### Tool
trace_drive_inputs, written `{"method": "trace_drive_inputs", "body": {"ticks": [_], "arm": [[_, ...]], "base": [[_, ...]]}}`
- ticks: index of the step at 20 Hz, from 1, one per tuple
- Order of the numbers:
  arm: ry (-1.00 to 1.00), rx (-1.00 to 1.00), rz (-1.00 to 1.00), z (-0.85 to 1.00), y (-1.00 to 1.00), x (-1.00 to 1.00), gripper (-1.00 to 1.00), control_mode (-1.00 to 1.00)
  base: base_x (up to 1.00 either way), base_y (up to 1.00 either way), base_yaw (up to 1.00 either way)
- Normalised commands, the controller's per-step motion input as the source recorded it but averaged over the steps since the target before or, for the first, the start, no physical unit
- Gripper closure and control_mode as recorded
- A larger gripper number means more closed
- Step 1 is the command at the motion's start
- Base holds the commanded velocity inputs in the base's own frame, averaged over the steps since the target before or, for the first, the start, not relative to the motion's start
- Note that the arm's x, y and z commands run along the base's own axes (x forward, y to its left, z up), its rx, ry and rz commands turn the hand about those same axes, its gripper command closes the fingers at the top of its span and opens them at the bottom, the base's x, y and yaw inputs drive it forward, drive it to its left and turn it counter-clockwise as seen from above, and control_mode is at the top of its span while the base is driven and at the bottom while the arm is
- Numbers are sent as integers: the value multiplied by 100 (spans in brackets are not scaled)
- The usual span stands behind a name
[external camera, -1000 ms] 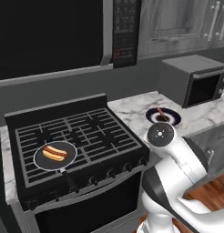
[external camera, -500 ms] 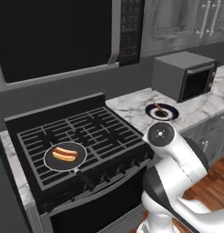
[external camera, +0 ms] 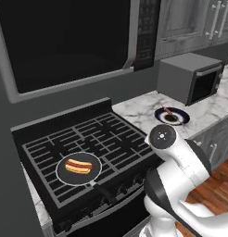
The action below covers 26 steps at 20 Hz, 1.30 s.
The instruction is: Place the cold items (tomato and lemon wedge) from the fridge in one tupperware on the dining counter. Place the warm items (hot dog and kebab skewer) in the stove area in another tupperware.
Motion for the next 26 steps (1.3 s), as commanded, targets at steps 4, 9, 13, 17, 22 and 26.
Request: {"method": "trace_drive_inputs", "body": {"ticks": [4, 9, 13, 17, 22, 26], "arm": [[0, 0, 0, 0, 0, 0, -100, 100], [7, -2, -1, 0, 17, 15, -100, -100], [40, 0, 10, 0, 6, 11, -100, -100], [23, 10, 27, -3, -8, -32, -100, -100], [-35, 7, 51, -19, -21, -66, -100, -100], [-65, 10, 59, -19, -34, -35, -100, -100]], "base": [[35, 55, -16], [17, 34, -9], [0, 0, 0], [0, 0, 0], [0, 0, 0], [0, 0, 0]]}}
